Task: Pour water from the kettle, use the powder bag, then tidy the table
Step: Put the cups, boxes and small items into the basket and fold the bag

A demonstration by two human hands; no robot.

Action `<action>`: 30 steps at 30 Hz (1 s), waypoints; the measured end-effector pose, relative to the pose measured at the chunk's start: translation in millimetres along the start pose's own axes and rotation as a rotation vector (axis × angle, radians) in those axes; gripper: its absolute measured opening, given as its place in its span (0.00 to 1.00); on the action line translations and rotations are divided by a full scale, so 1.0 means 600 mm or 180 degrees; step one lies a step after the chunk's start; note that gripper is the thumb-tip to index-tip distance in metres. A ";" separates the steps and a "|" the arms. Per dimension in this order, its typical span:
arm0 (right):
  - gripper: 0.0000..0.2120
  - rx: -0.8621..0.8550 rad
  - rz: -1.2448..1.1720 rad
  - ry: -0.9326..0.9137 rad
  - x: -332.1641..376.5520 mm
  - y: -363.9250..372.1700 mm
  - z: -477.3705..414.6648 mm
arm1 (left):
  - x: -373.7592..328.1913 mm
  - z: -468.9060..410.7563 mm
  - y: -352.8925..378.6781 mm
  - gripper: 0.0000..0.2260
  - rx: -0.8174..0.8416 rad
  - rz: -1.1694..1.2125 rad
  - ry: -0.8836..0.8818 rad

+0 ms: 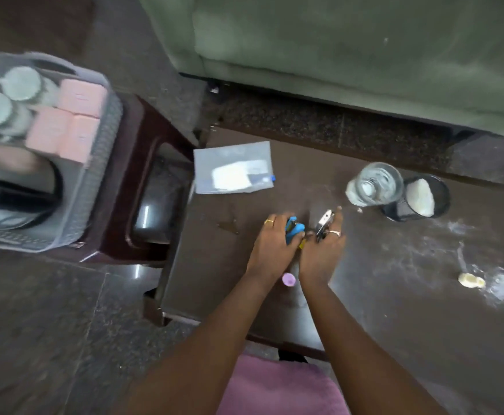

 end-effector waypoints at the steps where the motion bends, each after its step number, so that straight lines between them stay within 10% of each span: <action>1: 0.35 0.0062 -0.0132 -0.0080 0.031 0.022 0.011 | 0.005 -0.015 -0.040 0.19 -0.0227 0.0008 0.0006; 12: 0.32 0.1964 -0.1675 -0.0245 0.326 0.299 0.207 | 0.120 -0.094 -0.528 0.19 -0.3004 0.0156 -0.0965; 30: 0.23 0.2677 0.0296 -0.2229 0.452 0.478 0.391 | 0.282 -0.071 -0.604 0.13 -0.2091 -0.0600 -0.2417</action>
Point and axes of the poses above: each hand's wrist, its own z-axis away from the middle knuckle, its own y-axis out of the palm, x = y × z, the point moved 6 cm from there along -z, towards the middle knuckle, and after that the axes turned 5 degrees about -x, right-handed, at the moved point
